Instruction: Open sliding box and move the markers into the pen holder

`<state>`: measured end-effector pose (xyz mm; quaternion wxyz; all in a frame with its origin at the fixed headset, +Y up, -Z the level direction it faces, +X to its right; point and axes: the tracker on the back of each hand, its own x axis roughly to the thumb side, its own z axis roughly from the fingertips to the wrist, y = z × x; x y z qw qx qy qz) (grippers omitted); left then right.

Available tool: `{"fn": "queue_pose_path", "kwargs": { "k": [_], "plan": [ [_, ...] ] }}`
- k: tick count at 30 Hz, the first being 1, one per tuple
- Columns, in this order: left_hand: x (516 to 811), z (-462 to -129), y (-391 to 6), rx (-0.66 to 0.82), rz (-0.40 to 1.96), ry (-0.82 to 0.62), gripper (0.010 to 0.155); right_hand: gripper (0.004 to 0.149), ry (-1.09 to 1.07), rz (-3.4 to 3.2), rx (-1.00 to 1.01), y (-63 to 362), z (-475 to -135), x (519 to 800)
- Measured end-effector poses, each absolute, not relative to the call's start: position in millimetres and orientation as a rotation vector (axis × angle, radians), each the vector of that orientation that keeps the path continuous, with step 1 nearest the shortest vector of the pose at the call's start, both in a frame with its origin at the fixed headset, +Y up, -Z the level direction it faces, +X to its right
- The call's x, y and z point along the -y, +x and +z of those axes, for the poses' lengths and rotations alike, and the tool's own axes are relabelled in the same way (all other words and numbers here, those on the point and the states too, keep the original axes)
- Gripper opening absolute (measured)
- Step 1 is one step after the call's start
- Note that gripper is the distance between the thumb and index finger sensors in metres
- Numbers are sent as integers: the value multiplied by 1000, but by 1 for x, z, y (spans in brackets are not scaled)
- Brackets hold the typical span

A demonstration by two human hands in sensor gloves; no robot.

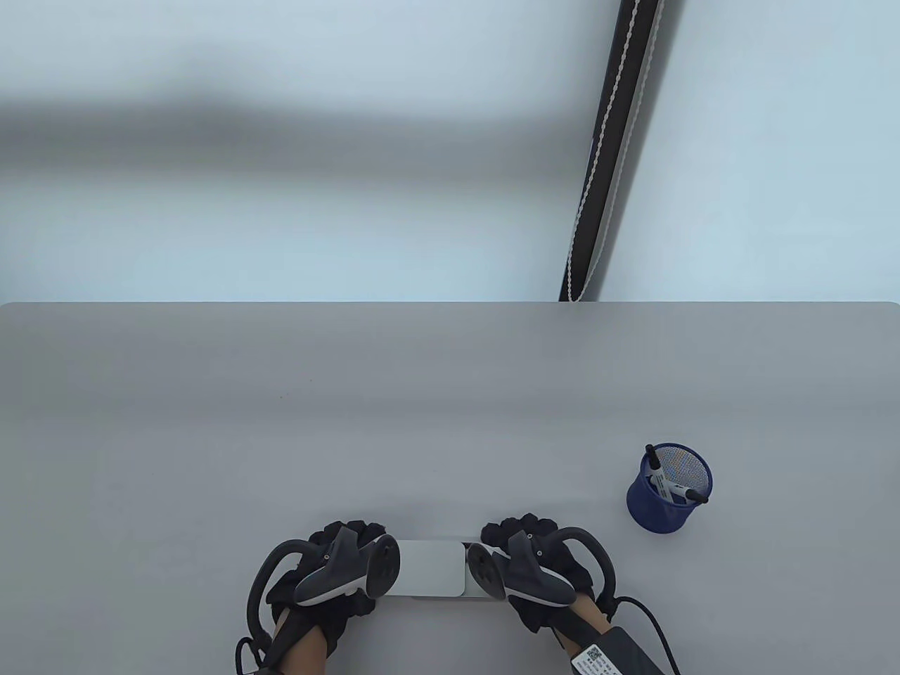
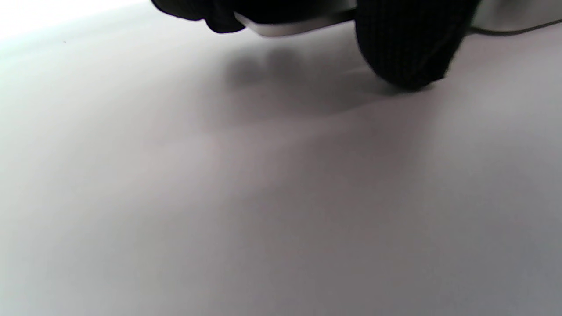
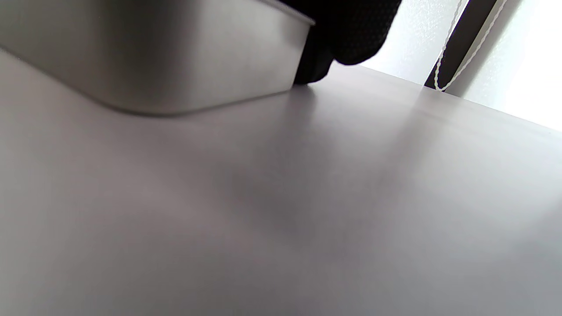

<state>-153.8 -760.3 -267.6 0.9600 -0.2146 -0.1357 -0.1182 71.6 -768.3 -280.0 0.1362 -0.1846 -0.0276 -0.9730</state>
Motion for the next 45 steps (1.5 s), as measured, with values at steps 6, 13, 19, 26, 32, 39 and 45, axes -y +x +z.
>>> {"fn": "queue_pose_path", "kwargs": {
  "k": [6,13,19,26,32,39,45],
  "plan": [
    [760,-267,-154,272,-241,-434,79,88,-562,-2816,52,72,-278,767],
    [760,-267,-154,271,-246,-431,79,73,-591,-2845,13,75,-275,764],
    [760,-267,-153,272,-249,-429,79,65,-614,-2872,-14,79,-273,762],
    [760,-267,-153,274,-254,-429,79,59,-622,-2885,-58,83,-272,760],
    [760,-266,-153,274,-260,-429,79,56,-623,-2889,-91,85,-272,759],
    [760,-266,-152,276,-264,-428,79,52,-622,-2917,-122,89,-274,759],
    [760,-266,-152,275,-263,-429,79,50,-613,-2954,-157,94,-275,758]
  ]
}}
